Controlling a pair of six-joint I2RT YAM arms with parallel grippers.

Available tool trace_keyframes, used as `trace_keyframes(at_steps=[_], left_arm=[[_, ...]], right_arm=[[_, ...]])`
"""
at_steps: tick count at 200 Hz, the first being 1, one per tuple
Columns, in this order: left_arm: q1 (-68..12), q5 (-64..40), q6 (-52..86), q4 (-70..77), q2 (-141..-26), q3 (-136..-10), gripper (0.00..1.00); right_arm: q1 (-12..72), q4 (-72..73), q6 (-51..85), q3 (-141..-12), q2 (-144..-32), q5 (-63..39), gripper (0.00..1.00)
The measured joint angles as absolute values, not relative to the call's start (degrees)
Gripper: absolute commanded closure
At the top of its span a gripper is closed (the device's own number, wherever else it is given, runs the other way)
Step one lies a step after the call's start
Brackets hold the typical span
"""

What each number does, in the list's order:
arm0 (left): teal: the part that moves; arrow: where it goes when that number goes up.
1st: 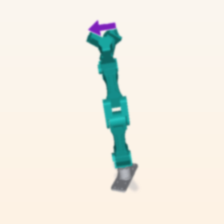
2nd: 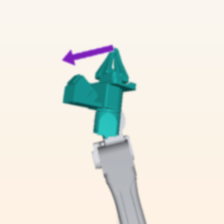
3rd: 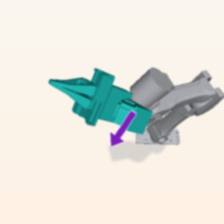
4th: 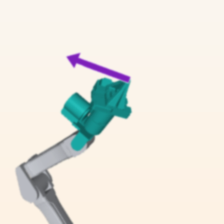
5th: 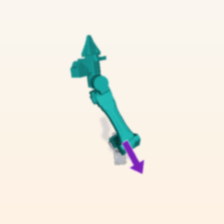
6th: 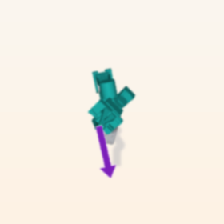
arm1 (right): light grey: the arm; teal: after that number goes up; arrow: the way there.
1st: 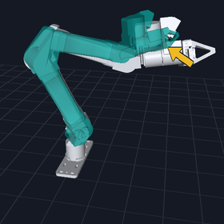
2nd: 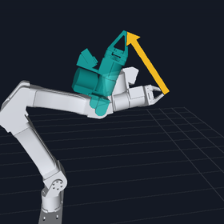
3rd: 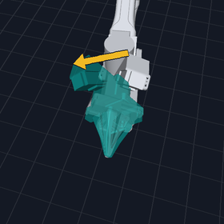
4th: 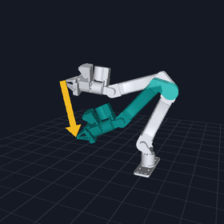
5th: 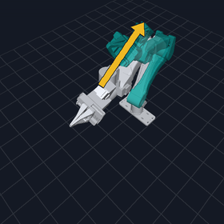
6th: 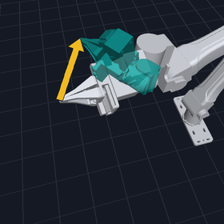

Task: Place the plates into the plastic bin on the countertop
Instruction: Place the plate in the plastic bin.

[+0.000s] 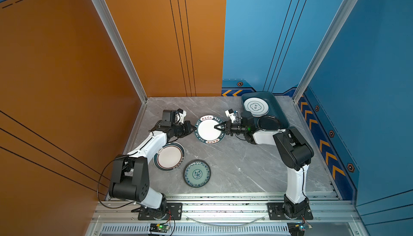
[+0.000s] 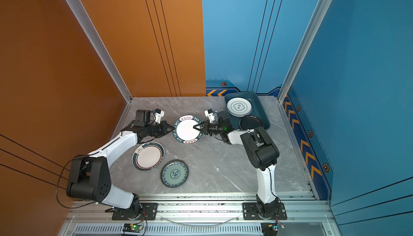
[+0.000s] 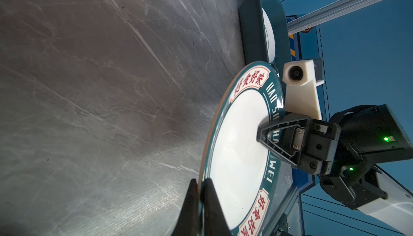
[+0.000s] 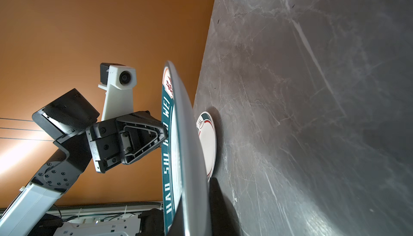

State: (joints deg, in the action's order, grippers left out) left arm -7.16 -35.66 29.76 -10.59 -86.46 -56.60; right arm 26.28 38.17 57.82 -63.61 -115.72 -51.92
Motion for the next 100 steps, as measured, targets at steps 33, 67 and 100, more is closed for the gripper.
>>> trace_keyframes(at_steps=[33, 67, 100], left_arm=[[-7.6, -34.8, 27.9, -13.1, -84.0, -56.7, 0.2], [-7.3, -31.9, 26.7, -15.5, -79.4, -56.8, 0.02], [-5.3, -26.7, 26.6, -16.2, -73.8, -55.1, 0.02]], right_arm=[[25.9, 28.2, 52.0, -64.7, -114.8, -50.2, 1.0], [22.3, 6.2, 40.0, -71.9, -109.8, -43.8, 1.0], [14.2, -3.7, 35.3, -78.7, -104.2, -40.1, 1.0]])
